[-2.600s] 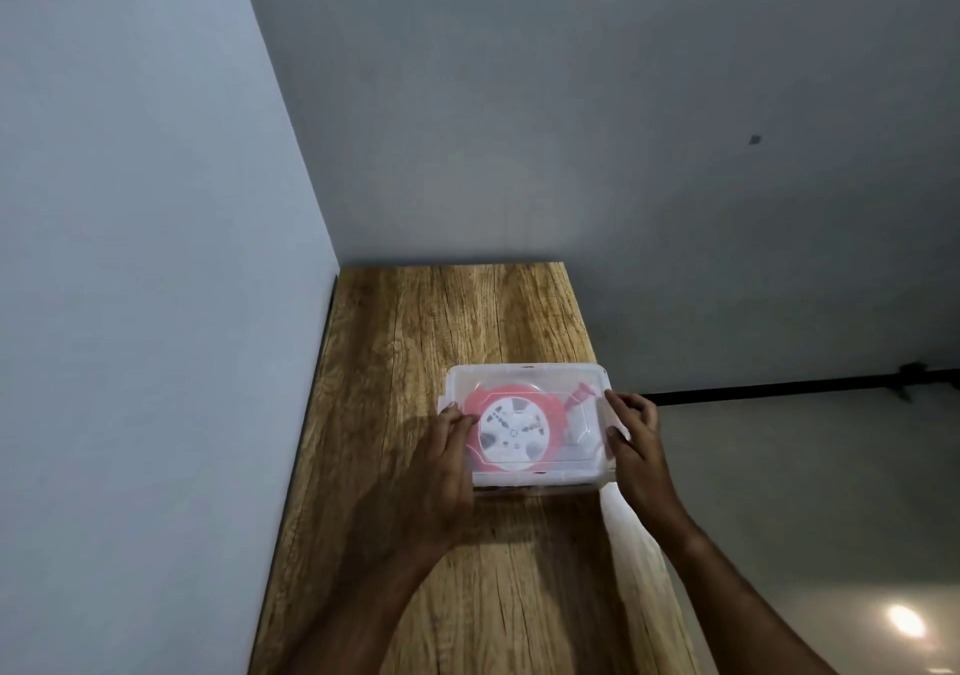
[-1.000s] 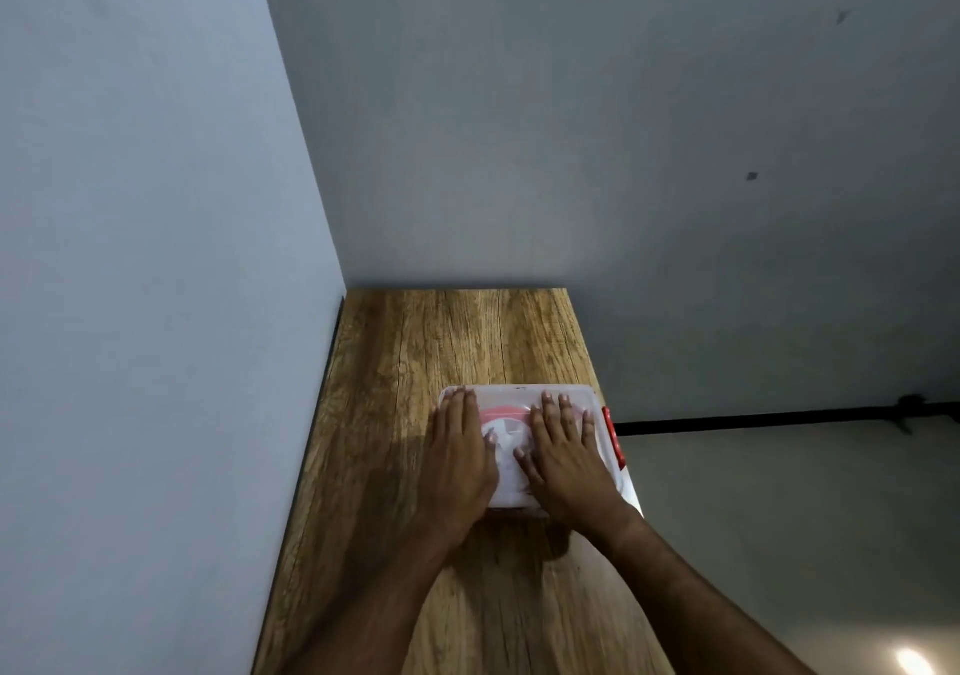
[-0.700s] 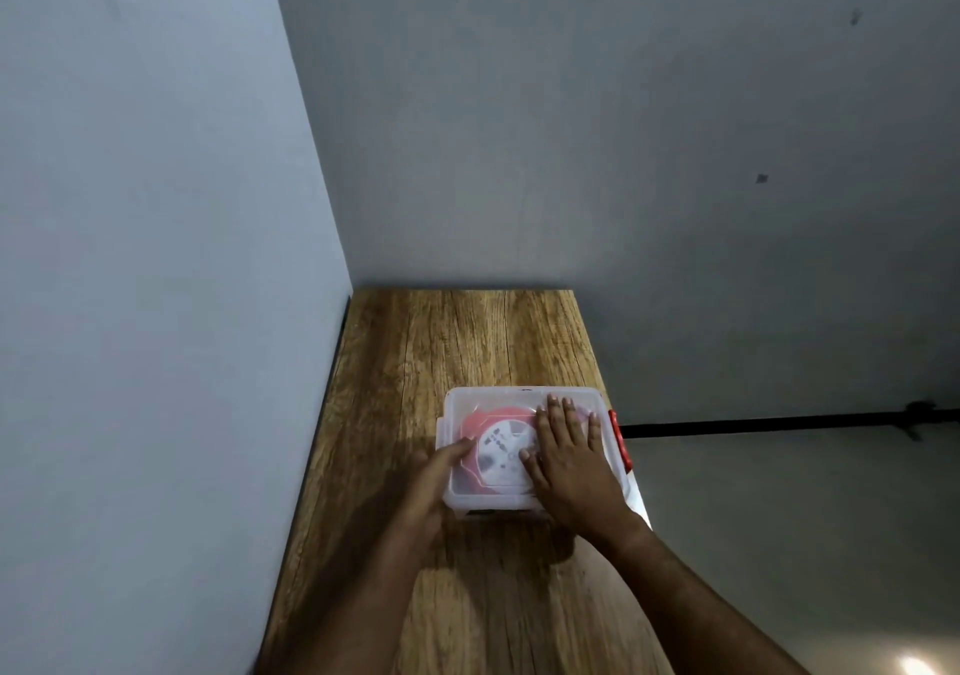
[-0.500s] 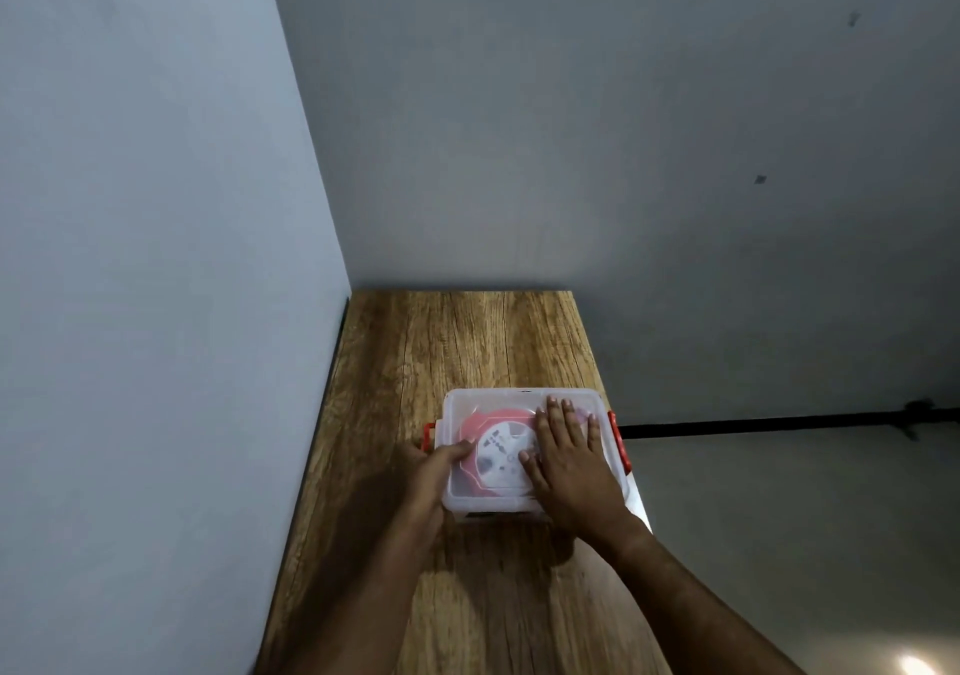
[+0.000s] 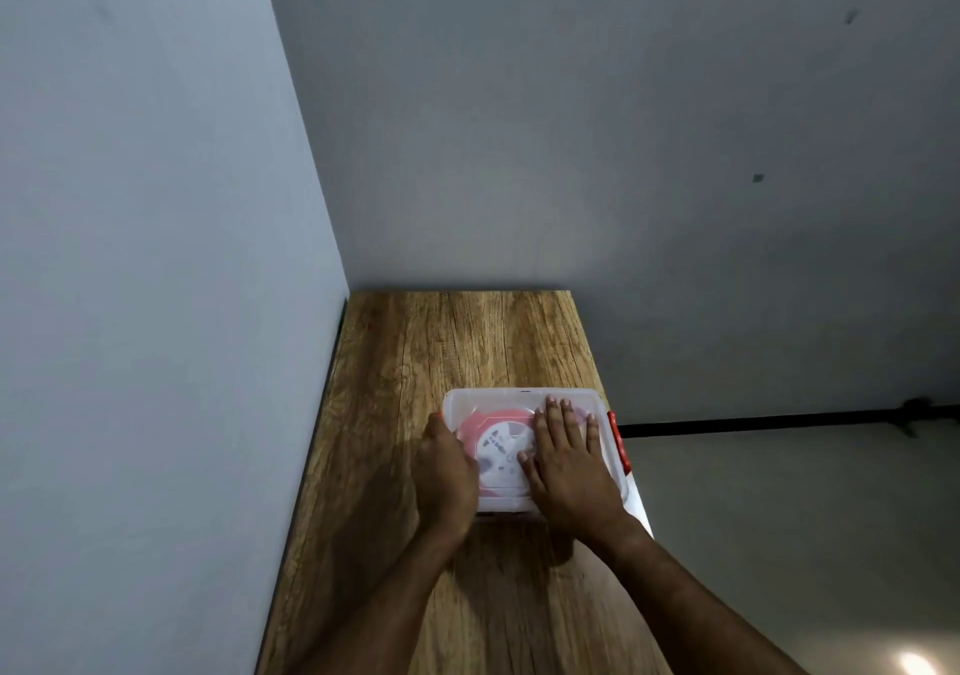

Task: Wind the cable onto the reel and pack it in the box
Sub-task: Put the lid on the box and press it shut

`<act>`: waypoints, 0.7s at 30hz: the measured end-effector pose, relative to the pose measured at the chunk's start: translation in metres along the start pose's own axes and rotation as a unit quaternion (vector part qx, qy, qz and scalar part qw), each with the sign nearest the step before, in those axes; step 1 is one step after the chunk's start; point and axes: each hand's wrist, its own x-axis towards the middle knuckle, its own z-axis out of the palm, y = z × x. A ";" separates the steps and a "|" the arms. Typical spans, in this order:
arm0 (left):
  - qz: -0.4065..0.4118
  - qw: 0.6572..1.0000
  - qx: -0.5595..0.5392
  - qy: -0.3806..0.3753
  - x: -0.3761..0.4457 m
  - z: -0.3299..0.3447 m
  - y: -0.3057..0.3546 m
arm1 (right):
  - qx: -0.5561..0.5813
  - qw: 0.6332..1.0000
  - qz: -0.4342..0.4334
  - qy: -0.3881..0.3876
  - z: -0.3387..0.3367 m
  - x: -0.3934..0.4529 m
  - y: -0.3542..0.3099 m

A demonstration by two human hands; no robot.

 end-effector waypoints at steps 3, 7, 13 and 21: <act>-0.019 0.997 -0.068 -0.009 0.003 0.002 -0.004 | 0.007 1.000 0.002 0.002 0.002 0.000 0.002; -0.026 0.983 -0.179 -0.039 0.008 0.003 -0.016 | 0.044 0.993 0.049 0.096 -0.011 0.000 0.015; -0.155 0.929 -0.319 -0.109 0.017 0.003 -0.023 | 0.327 0.907 0.211 0.163 -0.012 -0.007 0.051; -0.174 0.915 -0.340 -0.133 0.020 0.007 -0.031 | 0.560 0.767 0.287 0.125 0.003 -0.002 0.054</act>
